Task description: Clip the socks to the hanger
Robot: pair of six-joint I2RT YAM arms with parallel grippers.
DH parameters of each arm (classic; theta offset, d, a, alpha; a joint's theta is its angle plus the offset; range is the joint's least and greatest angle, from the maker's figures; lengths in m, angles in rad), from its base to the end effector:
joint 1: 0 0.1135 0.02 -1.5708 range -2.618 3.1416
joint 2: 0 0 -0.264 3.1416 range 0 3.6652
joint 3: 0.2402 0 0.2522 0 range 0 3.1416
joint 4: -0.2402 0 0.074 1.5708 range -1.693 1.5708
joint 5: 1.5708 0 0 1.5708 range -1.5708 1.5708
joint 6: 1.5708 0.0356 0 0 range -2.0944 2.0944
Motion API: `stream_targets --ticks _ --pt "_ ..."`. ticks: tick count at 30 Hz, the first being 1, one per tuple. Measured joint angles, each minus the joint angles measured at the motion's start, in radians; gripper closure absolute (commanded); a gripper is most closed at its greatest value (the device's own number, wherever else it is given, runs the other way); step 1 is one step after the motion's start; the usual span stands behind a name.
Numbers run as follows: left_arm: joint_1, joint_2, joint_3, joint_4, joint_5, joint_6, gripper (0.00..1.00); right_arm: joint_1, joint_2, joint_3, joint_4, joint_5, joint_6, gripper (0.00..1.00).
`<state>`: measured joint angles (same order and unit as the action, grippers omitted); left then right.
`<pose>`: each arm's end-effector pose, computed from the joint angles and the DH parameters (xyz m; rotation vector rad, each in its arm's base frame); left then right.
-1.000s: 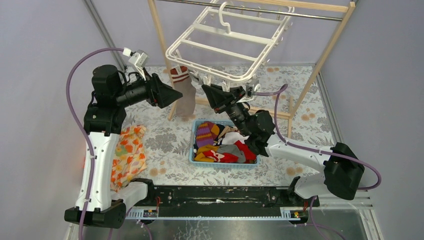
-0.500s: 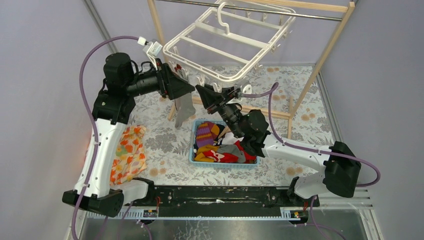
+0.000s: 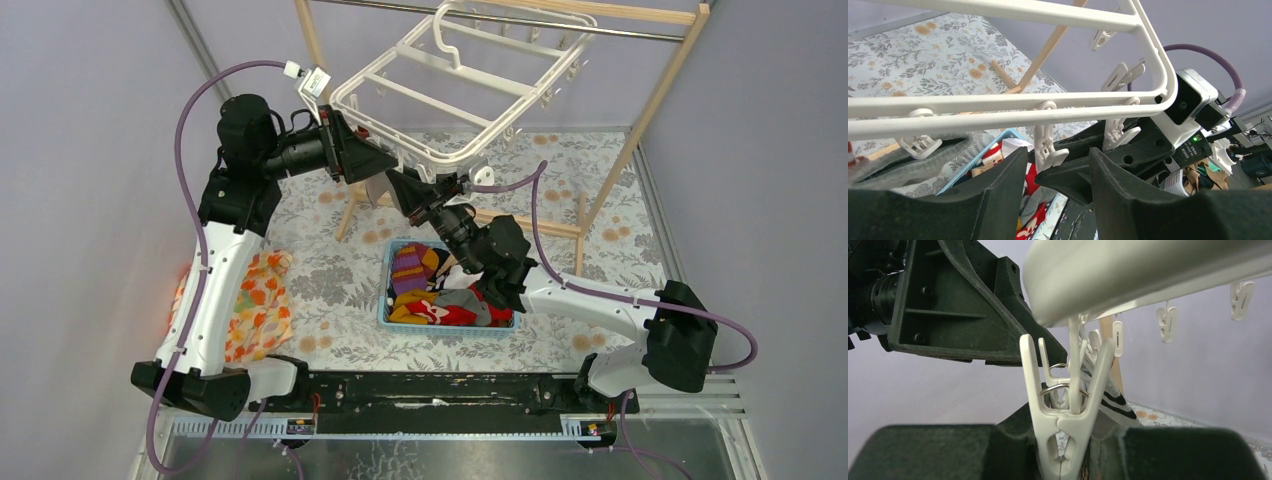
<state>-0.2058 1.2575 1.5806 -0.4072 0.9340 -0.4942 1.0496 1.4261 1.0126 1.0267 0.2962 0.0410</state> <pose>0.2356 -0.0784 0.4913 0.5110 1.7137 -1.2799 0.1677 0.2712 0.3934 -0.2275 0.9967 0.8564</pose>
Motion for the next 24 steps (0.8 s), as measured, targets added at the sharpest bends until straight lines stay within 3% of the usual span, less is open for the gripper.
stream_targets --ticks 8,13,15,21,24 --pt "-0.013 0.008 -0.005 0.034 -0.015 -0.005 0.49 0.002 0.0 0.005 -0.014 -0.001 0.0 1.0" --pt "-0.019 0.024 -0.016 0.035 -0.035 -0.005 0.6 0.002 0.0 0.005 -0.016 0.0 0.011 0.97" --pt "-0.022 0.024 -0.02 0.036 -0.039 -0.005 0.66 0.002 0.001 0.005 -0.023 0.0 0.022 0.88" --pt "-0.023 0.024 -0.023 0.047 -0.043 -0.003 0.78 0.002 0.0 -0.008 -0.01 0.007 0.116 0.31" --pt "-0.024 0.024 -0.027 0.049 -0.044 -0.002 0.79 -0.003 -0.02 -0.069 0.019 0.006 0.233 0.22"
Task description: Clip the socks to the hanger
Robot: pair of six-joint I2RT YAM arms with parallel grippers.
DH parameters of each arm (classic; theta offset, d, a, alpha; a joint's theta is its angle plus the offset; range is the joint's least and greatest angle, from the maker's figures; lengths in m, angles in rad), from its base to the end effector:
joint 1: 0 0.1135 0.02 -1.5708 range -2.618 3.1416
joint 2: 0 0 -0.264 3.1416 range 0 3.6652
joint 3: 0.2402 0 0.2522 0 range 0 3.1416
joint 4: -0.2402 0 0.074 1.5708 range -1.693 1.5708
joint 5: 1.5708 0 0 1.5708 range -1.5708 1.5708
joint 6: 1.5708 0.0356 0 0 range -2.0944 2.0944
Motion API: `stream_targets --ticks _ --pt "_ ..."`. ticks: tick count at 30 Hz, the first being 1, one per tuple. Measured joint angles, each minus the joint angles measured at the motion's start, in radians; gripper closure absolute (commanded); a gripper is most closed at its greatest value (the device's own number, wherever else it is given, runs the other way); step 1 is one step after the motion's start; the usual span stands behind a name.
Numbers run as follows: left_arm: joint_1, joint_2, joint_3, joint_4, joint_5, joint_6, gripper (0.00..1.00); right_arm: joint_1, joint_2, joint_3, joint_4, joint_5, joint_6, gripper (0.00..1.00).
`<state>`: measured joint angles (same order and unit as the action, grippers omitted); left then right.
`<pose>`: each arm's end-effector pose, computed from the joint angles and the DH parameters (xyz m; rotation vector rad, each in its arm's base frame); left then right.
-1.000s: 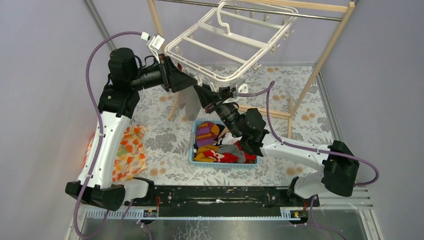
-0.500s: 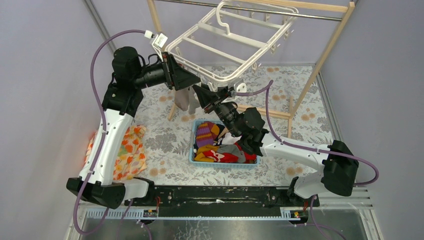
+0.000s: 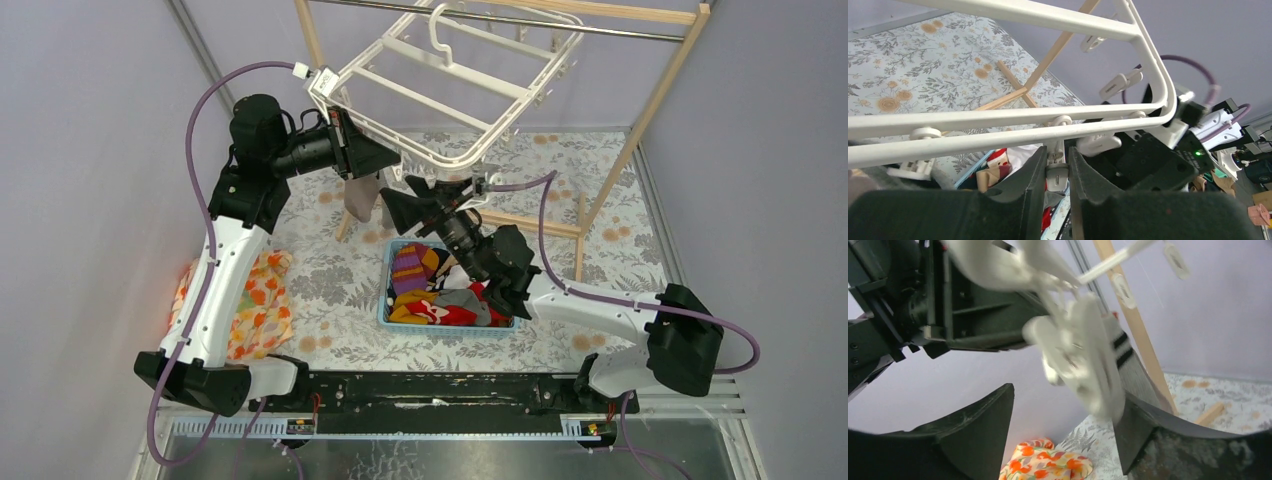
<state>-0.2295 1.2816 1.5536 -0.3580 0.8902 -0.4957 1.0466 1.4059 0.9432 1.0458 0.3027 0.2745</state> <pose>0.2475 -0.0862 0.4819 0.4934 1.7192 -1.2640 0.1657 0.2655 0.3777 -0.1176 1.0655 1.0513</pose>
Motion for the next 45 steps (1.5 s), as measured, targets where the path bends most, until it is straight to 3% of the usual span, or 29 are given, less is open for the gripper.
stream_targets --ticks 9,16,22,29,33,34,36,40,45 --pt "0.0 -0.002 -0.018 0.012 0.008 -0.015 0.79 -0.14 0.029 -0.149 0.249 -0.155 0.444 0.21" --pt "0.0 -0.002 -0.018 0.029 0.031 -0.036 0.78 -0.16 0.144 -0.134 0.449 -0.263 0.645 0.29" --pt "0.0 -0.002 -0.018 0.031 0.045 -0.048 0.78 -0.179 0.216 -0.099 0.507 -0.306 0.744 0.36" --pt "0.0 -0.002 -0.02 0.032 0.046 -0.051 0.78 -0.179 0.226 -0.061 0.531 -0.323 0.777 0.53" --pt "0.0 -0.002 -0.024 0.034 0.046 -0.052 0.78 -0.18 0.226 -0.055 0.538 -0.323 0.779 0.79" --pt "0.0 -0.002 -0.024 0.035 0.047 -0.055 0.76 -0.18 0.226 -0.052 0.537 -0.324 0.778 0.86" --pt "0.0 -0.004 -0.024 0.042 0.046 -0.059 0.52 -0.182 0.232 -0.047 0.539 -0.328 0.779 0.97" --pt "0.0 -0.016 -0.025 0.034 0.04 -0.054 0.25 -0.183 0.233 -0.04 0.539 -0.331 0.759 1.0" --pt "0.0 -0.042 -0.02 -0.015 -0.059 -0.019 0.2 -0.182 0.204 -0.041 0.476 -0.319 0.64 1.0"
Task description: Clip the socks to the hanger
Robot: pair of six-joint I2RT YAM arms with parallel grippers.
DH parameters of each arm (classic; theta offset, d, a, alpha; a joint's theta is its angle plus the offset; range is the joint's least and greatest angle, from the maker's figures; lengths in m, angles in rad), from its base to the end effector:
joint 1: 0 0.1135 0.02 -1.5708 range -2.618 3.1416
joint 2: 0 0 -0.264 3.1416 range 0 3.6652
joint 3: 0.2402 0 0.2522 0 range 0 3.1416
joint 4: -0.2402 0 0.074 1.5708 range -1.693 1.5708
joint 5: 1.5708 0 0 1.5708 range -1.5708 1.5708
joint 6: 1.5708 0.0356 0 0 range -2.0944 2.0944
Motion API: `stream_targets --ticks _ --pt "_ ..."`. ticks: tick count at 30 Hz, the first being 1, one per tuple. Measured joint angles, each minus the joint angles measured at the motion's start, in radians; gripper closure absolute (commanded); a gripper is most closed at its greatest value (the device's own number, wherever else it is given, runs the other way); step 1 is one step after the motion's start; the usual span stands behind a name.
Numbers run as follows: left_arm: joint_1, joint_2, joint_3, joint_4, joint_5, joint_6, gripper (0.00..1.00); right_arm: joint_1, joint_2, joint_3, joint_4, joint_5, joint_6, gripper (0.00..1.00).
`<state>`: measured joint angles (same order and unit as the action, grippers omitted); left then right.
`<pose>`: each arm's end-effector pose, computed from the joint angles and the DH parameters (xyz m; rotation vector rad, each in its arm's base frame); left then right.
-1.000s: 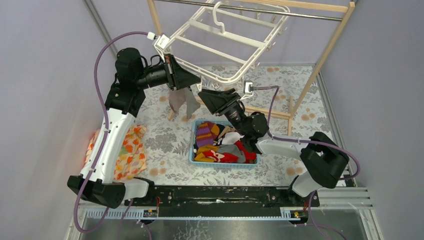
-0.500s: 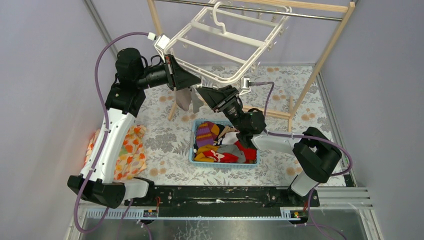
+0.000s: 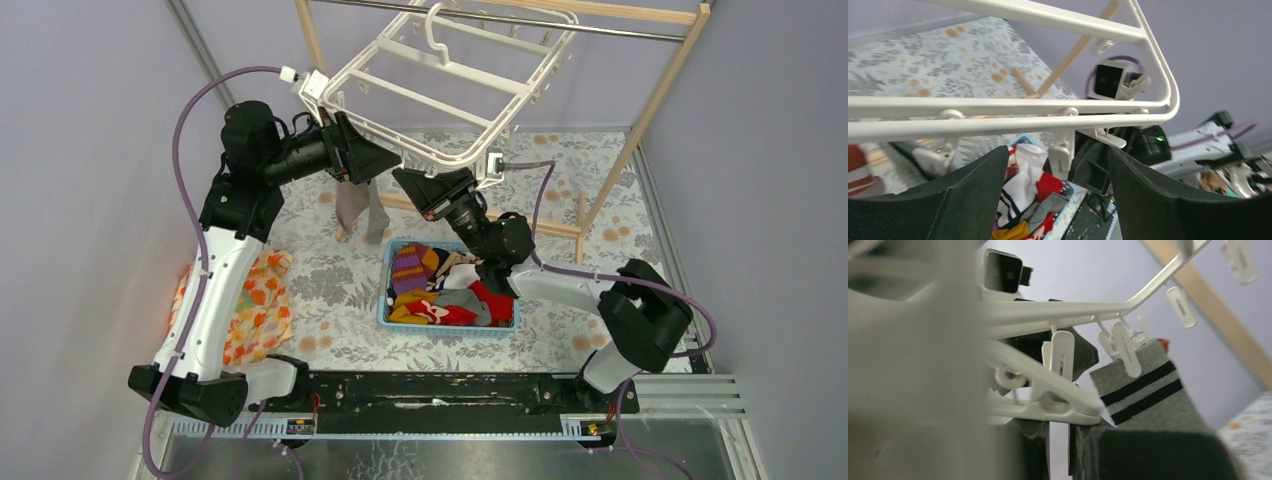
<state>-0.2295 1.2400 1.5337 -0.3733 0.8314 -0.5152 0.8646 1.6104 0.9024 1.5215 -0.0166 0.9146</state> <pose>0.2365 -0.0823 0.4837 0.4300 1.7257 -1.2304 0.2143 0.2521 0.3432 0.0036 0.8633 1.6897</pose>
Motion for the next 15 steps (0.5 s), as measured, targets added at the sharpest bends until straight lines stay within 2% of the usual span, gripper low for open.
stream_targets --ticks 6,15 --pt "0.0 -0.021 0.009 -0.049 -0.116 0.036 0.24 0.047 -0.102 0.005 -0.178 0.089 -0.253 1.0" --pt "-0.006 -0.014 0.033 -0.093 -0.153 0.035 0.26 0.157 -0.116 0.098 -0.376 0.264 -0.596 1.0"
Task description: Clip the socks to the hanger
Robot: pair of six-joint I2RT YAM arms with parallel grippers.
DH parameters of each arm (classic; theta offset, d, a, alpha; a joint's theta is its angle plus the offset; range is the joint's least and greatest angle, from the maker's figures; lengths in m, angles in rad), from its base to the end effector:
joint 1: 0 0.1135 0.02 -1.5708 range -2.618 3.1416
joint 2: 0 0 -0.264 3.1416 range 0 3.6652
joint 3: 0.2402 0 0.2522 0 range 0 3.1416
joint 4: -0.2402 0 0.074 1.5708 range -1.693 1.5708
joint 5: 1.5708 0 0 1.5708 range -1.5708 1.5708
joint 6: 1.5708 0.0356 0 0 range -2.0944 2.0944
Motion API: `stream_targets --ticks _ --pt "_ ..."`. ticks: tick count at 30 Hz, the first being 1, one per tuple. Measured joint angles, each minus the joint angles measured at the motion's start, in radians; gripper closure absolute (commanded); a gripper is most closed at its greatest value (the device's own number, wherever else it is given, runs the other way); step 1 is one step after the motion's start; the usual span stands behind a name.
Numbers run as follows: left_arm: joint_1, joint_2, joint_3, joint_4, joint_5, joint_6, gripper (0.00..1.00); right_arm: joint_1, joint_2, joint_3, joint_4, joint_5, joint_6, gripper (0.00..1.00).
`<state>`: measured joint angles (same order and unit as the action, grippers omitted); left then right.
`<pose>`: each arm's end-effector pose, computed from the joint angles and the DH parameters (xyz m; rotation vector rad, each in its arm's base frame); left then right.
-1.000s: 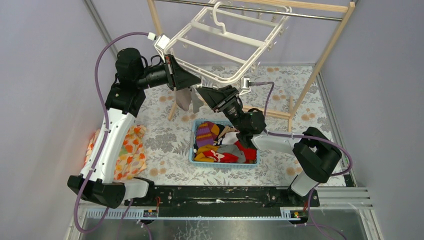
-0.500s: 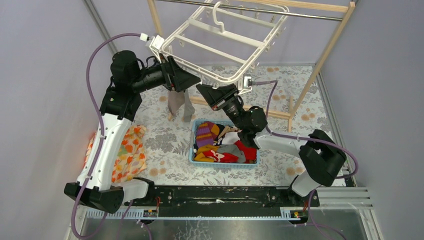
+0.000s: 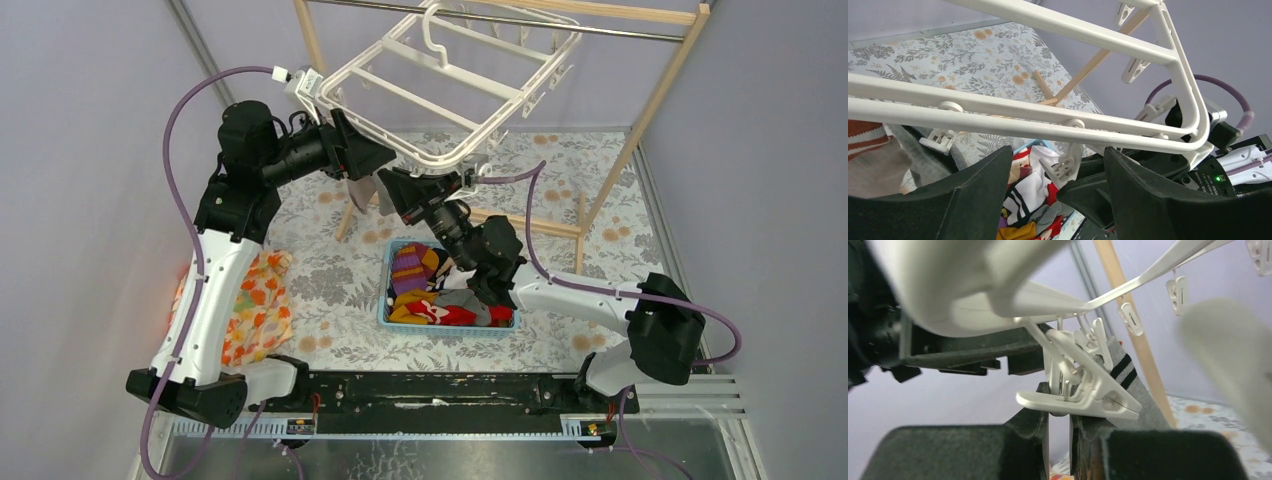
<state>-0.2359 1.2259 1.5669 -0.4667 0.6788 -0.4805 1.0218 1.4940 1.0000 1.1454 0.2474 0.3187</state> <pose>0.2305 -0.0784 0.4877 0.3203 1.7655 -1.0960 0.1797 0.2771 0.3792 -0.1052 0.9937 1.1216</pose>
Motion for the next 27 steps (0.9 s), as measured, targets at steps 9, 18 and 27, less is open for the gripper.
stream_targets --ticks 9,18,27 --pt "-0.006 0.001 0.009 -0.006 -0.007 0.002 0.34 0.046 0.001 0.041 -0.082 0.119 -0.187 1.0" --pt "-0.009 0.024 0.008 -0.008 -0.022 0.005 0.47 0.088 0.013 0.087 -0.113 0.18 -0.32 1.0" --pt "-0.016 0.038 0.009 -0.013 -0.032 0.021 0.96 0.091 0.021 0.091 -0.143 0.213 -0.361 0.92"
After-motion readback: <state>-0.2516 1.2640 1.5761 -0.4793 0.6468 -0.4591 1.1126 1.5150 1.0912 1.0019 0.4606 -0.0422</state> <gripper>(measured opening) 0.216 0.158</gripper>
